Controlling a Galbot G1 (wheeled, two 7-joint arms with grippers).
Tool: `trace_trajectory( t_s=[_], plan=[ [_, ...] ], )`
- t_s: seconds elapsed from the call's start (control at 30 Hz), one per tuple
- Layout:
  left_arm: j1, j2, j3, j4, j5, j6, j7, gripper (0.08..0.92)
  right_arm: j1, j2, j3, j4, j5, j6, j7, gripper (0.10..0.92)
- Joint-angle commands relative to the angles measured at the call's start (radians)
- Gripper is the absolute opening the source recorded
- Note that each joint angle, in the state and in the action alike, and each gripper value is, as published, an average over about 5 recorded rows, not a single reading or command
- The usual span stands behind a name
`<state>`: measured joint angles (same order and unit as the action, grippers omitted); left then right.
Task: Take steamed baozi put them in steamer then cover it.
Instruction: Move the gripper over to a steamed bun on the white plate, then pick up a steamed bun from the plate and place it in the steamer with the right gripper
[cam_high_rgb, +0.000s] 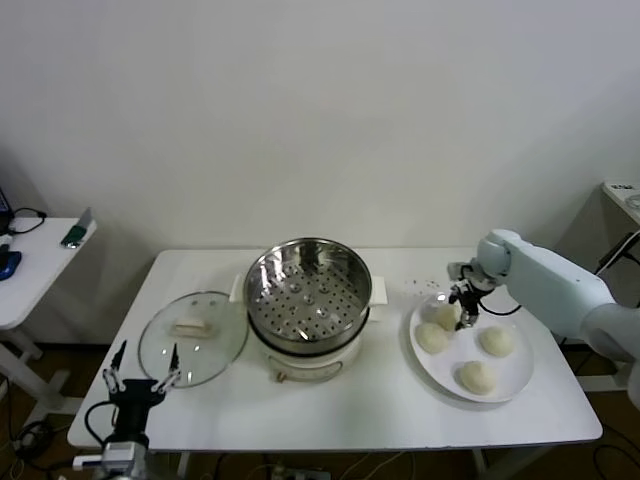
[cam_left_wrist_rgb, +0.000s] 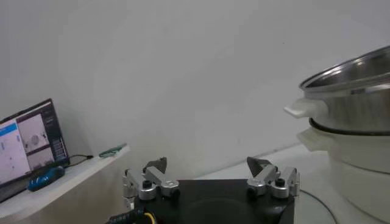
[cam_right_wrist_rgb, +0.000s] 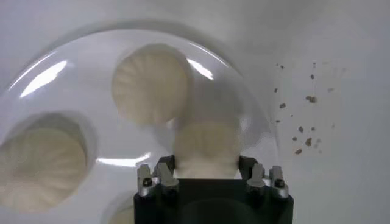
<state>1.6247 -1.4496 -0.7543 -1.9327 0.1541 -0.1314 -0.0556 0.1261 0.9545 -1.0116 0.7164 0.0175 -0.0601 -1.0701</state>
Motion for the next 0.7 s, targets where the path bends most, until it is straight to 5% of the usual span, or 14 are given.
trace_trajectory(
  t_s=[0.03,0.37,0.7],
  plan=[
    [0.010,-0.002,-0.003,-0.003,-0.001,-0.009,0.000,0.823,0.026,-0.002,-0.003,0.004,0.014,0.034,-0.005,0.673],
    [0.041,0.002,-0.004,-0.009,0.000,-0.036,0.001,0.823,0.368,0.022,-0.241,0.076,0.041,0.281,-0.110,0.687],
    [0.065,0.000,0.007,0.002,0.021,-0.054,-0.010,0.823,0.595,0.244,-0.302,0.093,-0.010,0.532,-0.185,0.702]
  ],
)
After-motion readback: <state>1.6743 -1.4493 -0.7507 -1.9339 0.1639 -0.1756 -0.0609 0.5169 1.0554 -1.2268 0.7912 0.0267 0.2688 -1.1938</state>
